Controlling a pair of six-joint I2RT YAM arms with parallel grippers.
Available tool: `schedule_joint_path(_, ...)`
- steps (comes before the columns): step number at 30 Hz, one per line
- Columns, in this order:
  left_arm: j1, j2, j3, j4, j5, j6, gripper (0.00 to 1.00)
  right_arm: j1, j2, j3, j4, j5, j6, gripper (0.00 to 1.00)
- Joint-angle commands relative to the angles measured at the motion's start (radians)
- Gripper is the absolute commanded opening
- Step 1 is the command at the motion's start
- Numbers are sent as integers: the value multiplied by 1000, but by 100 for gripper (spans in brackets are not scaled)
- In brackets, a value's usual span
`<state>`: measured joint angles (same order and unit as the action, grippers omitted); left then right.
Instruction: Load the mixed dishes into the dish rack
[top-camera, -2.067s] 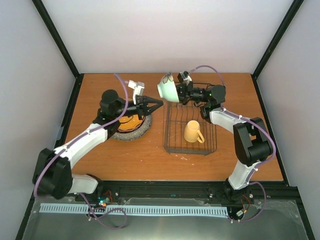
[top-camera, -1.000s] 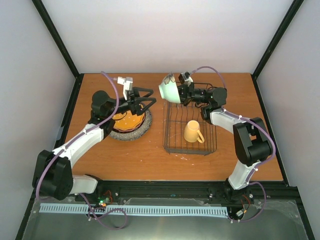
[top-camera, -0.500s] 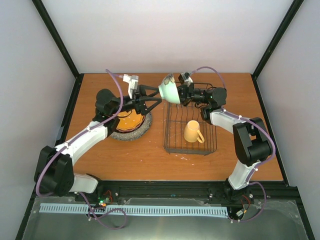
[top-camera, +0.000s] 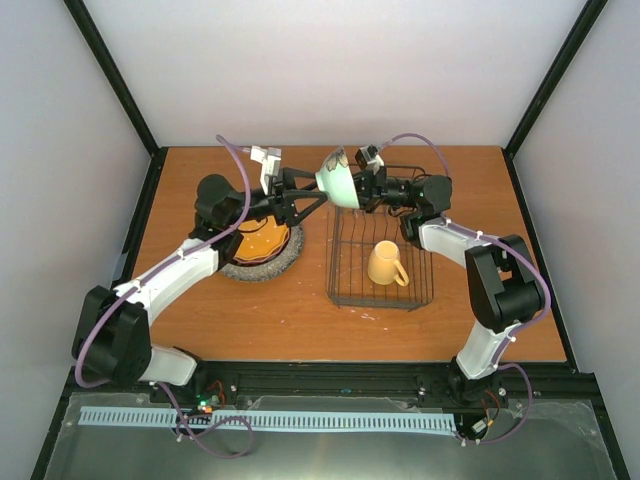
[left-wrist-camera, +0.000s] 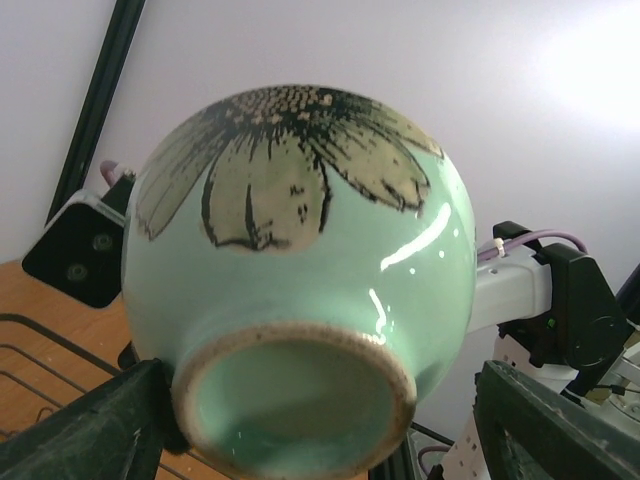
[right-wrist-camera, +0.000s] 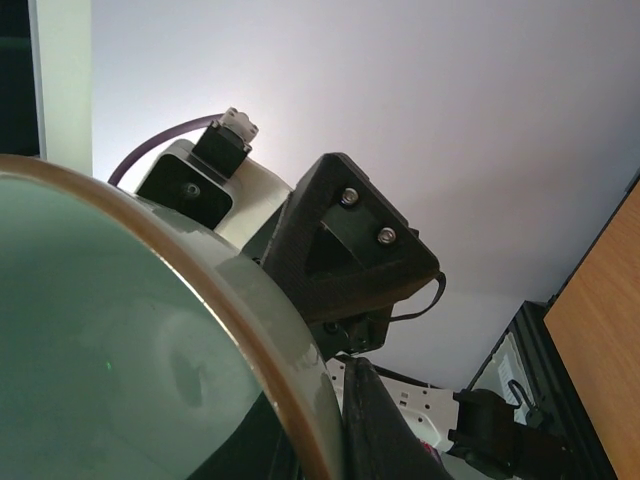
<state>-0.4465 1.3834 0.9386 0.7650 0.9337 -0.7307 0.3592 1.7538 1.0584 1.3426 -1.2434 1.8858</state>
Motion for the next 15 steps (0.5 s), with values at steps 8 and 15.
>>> schedule_joint_path(8, -7, 25, 57, 42, 7, -2, 68, 25, -21, 15, 50, 22, -4, 3)
schedule_joint_path(15, -9, 28, 49, 67, 14, -13, 45, 33, -15, 21, 51, 20, -3, 3)
